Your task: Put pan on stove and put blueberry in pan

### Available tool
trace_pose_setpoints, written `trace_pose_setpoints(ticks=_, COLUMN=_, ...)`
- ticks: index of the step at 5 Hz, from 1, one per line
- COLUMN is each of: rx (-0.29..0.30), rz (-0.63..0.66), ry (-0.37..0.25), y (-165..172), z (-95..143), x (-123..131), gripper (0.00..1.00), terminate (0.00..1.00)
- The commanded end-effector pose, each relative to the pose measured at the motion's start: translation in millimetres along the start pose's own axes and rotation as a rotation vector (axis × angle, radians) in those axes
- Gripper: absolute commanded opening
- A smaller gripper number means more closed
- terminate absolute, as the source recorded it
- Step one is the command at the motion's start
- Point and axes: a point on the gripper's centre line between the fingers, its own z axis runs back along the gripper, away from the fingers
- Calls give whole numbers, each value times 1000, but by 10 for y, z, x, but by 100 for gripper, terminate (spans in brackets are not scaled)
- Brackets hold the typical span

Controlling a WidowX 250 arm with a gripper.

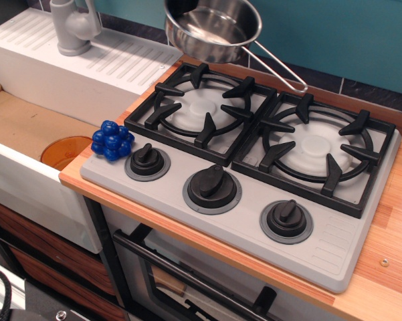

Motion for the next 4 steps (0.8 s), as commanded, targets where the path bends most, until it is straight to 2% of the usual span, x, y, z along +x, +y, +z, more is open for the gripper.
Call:
trace_pose_setpoints(ticks=1, rx=7, rz=29, ry=-81, y=205, z=-105, x=-12, gripper=0, terminate=0)
trace_pose_setpoints(ticks=3, rx=-20, rz=38, ry=-107, y=220, z=-425, x=-26, gripper=0, terminate=0)
trace_pose_setpoints(ticks=4, rx=-15, rz=49, ry=-131, y=203, z=-545, x=-42, gripper=0, terminate=0)
